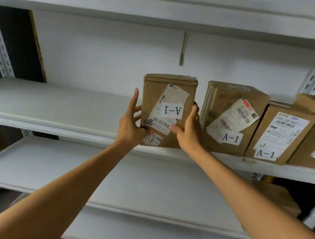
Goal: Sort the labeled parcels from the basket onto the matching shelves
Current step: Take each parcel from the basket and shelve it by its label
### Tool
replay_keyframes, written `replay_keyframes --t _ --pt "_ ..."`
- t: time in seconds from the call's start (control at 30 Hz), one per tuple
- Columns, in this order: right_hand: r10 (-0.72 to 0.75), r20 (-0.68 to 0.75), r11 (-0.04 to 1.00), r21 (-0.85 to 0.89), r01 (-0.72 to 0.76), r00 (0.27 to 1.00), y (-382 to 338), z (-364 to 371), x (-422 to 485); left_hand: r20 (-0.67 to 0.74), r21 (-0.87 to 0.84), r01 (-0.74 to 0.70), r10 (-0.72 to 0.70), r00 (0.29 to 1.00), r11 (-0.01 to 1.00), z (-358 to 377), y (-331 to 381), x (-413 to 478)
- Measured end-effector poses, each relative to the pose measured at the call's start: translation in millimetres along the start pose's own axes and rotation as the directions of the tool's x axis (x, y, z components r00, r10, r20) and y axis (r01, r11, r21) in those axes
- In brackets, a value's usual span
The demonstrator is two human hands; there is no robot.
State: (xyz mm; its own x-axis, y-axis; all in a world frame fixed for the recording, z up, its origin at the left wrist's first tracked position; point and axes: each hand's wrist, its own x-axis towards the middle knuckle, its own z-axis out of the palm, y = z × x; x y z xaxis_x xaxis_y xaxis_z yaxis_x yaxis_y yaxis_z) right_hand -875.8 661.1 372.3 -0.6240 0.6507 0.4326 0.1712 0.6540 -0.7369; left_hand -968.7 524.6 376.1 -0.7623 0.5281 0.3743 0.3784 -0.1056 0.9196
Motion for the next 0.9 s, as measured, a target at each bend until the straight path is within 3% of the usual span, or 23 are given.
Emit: replay_keyframes --t 0.17,0.33,0.5,0.73,0.9 --pt "0.035 -0.078 0.975 -0.216 -0.051 0.996 -8.4 3.9 -11.5 0.048 0.022 -0.073 0.072 0.996 0.997 2.1 -18.9 10.6" --pt "-0.103 -0.244 0.951 -0.307 0.024 0.964 -9.9 9.3 -33.7 0.090 0.058 -0.110 0.104 0.991 0.992 4.3 -24.3 16.1" --pt "-0.135 -0.207 0.916 -0.400 0.042 0.969 -15.4 3.9 -52.4 0.156 0.050 -0.117 0.108 0.982 0.992 11.2 -24.9 24.9" --pt "-0.009 -0.079 0.933 -0.359 -0.019 0.997 -12.2 -7.0 -61.7 0.229 0.010 -0.156 0.150 0.962 0.988 22.8 -33.0 33.9" --pt "-0.014 -0.106 0.918 -0.396 -0.030 0.994 -17.4 -2.5 -71.0 0.290 -0.009 -0.159 0.155 0.944 0.987 22.3 -29.6 35.7"
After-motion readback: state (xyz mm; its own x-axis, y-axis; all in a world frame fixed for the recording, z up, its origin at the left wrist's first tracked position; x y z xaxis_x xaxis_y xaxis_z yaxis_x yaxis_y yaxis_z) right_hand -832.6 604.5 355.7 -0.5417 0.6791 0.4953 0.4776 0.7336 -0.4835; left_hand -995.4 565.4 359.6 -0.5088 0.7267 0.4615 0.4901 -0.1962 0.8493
